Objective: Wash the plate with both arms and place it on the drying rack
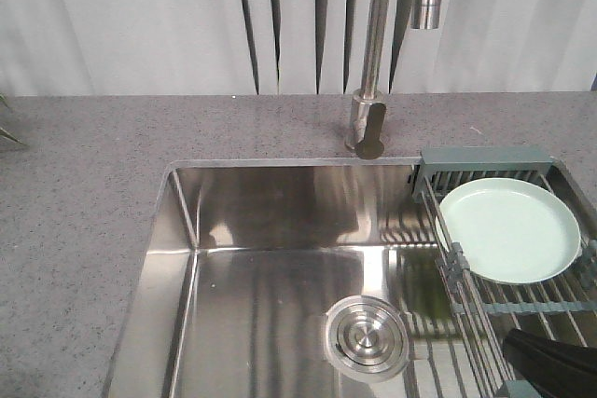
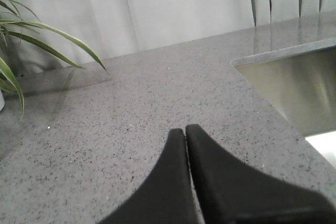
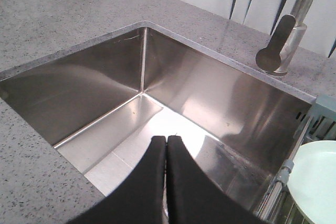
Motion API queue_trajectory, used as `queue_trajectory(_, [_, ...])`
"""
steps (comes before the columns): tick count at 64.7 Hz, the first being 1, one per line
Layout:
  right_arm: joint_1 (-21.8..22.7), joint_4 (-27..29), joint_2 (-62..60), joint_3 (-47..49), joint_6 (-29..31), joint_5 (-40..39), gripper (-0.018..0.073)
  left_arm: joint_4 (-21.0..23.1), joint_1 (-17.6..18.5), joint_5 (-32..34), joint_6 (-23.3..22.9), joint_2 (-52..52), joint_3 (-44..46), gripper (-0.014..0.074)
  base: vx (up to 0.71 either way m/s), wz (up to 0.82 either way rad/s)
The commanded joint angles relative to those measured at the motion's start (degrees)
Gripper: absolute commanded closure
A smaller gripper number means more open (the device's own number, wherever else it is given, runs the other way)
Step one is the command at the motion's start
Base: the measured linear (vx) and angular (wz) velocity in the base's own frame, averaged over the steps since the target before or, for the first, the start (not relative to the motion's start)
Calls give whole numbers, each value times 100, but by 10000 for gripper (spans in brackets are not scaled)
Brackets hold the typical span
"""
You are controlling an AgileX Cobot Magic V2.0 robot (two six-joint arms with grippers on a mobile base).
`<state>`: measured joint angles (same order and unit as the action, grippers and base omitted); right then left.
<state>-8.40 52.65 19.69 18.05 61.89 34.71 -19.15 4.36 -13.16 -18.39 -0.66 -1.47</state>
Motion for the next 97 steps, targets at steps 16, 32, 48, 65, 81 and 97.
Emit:
queue_trajectory(16, [-4,200,67,155,-16,-216,561,-42,-121,172,-125,-89,137,603,0,0])
queue_trajectory(32, [-4,200,67,155,-16,-211,561,-86,-747,322,-404,-89,142,603,0,0])
queue_trajectory(48, [-4,200,67,155,-16,-211,561,-91,-877,292,-414,-89,142,603,0,0])
queue_trajectory(65, [-4,200,67,155,-16,-211,561,-91,-877,292,-414,-89,142,603,0,0])
queue_trajectory(81, [-4,200,67,155,-16,-211,561,-91,-877,291,-409,-89,142,603,0,0])
queue_trajectory(97, [-4,192,67,155,-9,-231,561,-91,-877,291,-409,-89,142,603,0,0])
